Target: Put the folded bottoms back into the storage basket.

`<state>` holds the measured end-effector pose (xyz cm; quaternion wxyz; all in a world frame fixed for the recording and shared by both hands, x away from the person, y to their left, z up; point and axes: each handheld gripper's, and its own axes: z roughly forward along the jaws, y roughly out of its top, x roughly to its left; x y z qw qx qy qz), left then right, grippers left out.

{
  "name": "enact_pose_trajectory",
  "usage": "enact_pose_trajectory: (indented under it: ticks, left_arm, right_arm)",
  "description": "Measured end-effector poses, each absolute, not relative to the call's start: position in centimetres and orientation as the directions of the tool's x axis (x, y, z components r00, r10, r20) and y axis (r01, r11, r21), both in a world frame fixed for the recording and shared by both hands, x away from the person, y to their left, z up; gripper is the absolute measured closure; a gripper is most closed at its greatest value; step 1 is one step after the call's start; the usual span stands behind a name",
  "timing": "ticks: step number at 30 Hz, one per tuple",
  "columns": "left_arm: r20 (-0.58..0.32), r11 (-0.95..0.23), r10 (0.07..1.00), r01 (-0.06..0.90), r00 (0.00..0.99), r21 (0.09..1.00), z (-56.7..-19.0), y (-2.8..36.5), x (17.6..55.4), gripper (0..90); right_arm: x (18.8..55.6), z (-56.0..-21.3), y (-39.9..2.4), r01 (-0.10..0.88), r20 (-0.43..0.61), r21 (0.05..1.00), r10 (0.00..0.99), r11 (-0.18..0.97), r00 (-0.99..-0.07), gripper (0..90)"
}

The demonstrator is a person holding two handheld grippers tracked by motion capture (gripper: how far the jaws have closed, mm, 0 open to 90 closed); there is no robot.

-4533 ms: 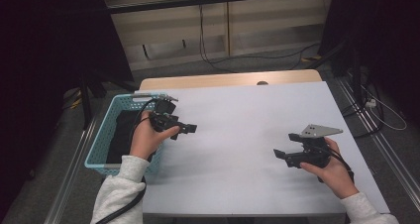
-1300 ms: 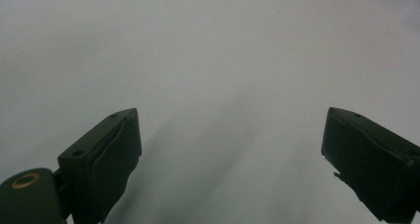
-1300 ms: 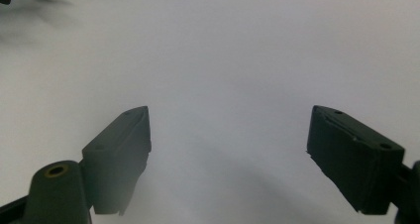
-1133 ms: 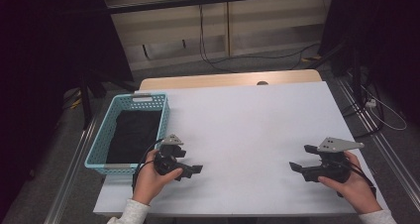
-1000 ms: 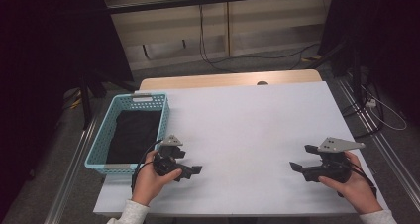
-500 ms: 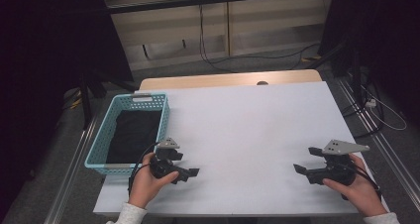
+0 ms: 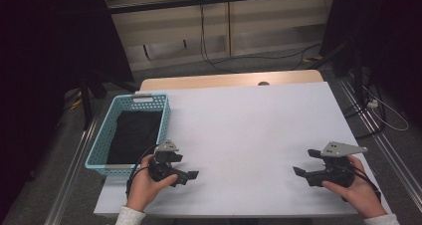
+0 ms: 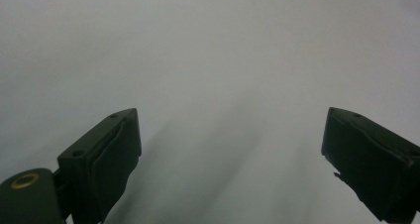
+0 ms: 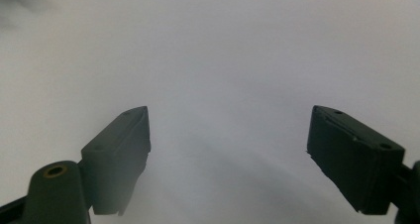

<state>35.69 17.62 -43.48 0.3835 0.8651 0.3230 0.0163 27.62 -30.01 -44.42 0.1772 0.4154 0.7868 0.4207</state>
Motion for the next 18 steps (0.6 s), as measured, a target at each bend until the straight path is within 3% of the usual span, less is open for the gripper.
enact_pose_trajectory:
  ticks: [18]
  left_arm:
    - [-0.217,-0.497,0.563,0.537,0.797,0.682,-43.48,17.65,35.64,8.3]
  right_arm:
    - [27.68,-44.8,-29.89,0.512,0.067,0.798,0.799,0.317,-0.598,15.9]
